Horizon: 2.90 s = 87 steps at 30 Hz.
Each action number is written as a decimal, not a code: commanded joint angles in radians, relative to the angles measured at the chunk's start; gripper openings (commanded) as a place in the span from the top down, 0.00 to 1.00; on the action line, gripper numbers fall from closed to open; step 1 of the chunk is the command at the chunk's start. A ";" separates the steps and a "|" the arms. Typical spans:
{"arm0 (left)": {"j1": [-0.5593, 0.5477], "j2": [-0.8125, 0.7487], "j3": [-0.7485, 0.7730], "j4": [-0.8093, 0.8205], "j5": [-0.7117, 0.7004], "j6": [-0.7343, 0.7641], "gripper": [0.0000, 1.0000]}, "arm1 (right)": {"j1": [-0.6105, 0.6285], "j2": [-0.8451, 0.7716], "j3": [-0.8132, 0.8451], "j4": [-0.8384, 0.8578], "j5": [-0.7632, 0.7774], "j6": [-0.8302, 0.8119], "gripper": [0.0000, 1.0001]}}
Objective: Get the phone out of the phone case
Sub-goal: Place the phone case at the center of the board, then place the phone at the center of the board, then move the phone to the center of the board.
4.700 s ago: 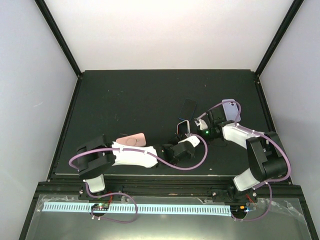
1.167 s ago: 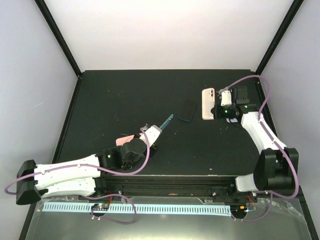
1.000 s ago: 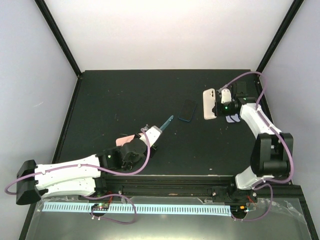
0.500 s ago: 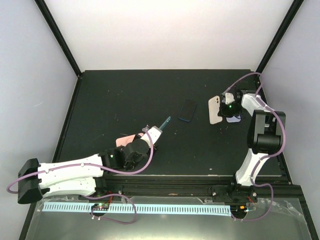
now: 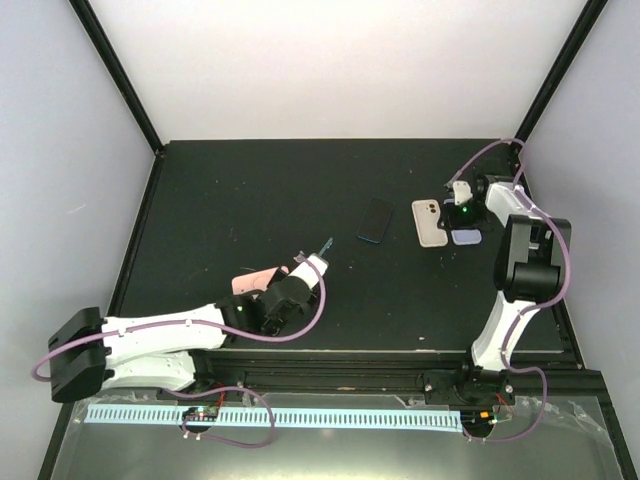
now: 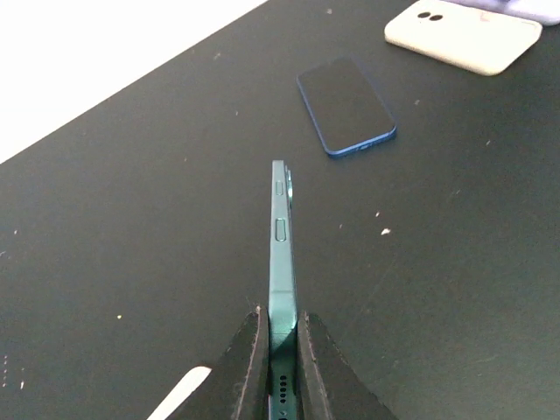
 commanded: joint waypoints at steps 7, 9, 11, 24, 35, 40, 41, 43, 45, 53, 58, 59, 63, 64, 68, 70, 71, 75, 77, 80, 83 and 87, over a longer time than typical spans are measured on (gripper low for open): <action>0.098 0.197 0.095 0.236 -0.016 0.166 0.98 | -0.008 -0.379 -0.068 -0.042 -0.143 -0.008 0.53; 0.127 0.270 0.144 0.230 0.008 0.184 0.98 | -0.008 -0.498 -0.119 -0.001 -0.151 0.062 0.53; 0.143 0.346 0.196 0.208 0.002 0.208 0.98 | -0.007 -0.630 -0.194 0.047 -0.160 0.090 0.53; 0.154 0.700 0.413 0.340 -0.107 0.705 0.98 | -0.007 -1.123 -0.560 0.190 -0.227 0.089 0.43; 0.234 0.943 0.593 0.327 -0.145 0.948 0.90 | -0.008 -1.162 -0.579 0.203 -0.241 0.078 0.44; 0.252 0.951 0.606 0.296 -0.072 0.931 0.68 | -0.008 -1.145 -0.574 0.197 -0.233 0.076 0.44; 0.253 0.954 0.605 0.293 -0.057 0.934 0.66 | -0.008 -1.142 -0.574 0.197 -0.232 0.076 0.44; 0.253 0.955 0.605 0.280 -0.019 0.923 0.62 | -0.007 -1.138 -0.575 0.197 -0.231 0.078 0.44; 0.253 0.955 0.617 0.243 0.014 0.893 0.58 | -0.008 -1.137 -0.578 0.199 -0.231 0.077 0.44; 0.269 0.886 0.677 -0.007 0.188 0.605 0.27 | -0.008 -1.119 -0.578 0.197 -0.238 0.077 0.44; 0.291 0.794 0.679 -0.135 0.289 0.425 0.09 | -0.008 -1.109 -0.575 0.191 -0.253 0.074 0.44; 0.291 0.767 0.667 -0.147 0.285 0.388 0.08 | -0.007 -1.108 -0.573 0.189 -0.255 0.073 0.44; 0.318 0.622 0.608 -0.247 0.254 0.148 0.01 | -0.008 -1.108 -0.571 0.184 -0.260 0.069 0.43; 0.334 0.586 0.589 -0.287 0.253 0.043 0.01 | -0.008 -1.108 -0.570 0.182 -0.264 0.069 0.43; 0.431 0.448 0.454 -0.401 0.316 -0.245 0.01 | -0.008 -1.108 -0.569 0.178 -0.281 0.063 0.43; 0.496 0.374 0.350 -0.397 0.389 -0.349 0.01 | -0.007 -1.110 -0.569 0.176 -0.291 0.061 0.43; 0.532 0.339 0.300 -0.385 0.437 -0.386 0.01 | -0.007 -1.110 -0.570 0.175 -0.296 0.059 0.43; 0.725 0.208 0.124 -0.333 0.586 -0.498 0.01 | -0.007 -1.111 -0.570 0.171 -0.301 0.055 0.43; 0.808 0.145 0.055 -0.316 0.632 -0.556 0.01 | -0.007 -1.113 -0.570 0.172 -0.302 0.055 0.44; 0.882 0.082 -0.010 -0.311 0.644 -0.599 0.01 | -0.008 -1.116 -0.570 0.171 -0.302 0.053 0.43; 0.922 0.059 -0.038 -0.319 0.644 -0.618 0.01 | -0.008 -1.114 -0.571 0.171 -0.305 0.053 0.43; 0.949 0.078 -0.055 -0.314 0.660 -0.618 0.01 | -0.007 -1.109 -0.572 0.170 -0.307 0.051 0.43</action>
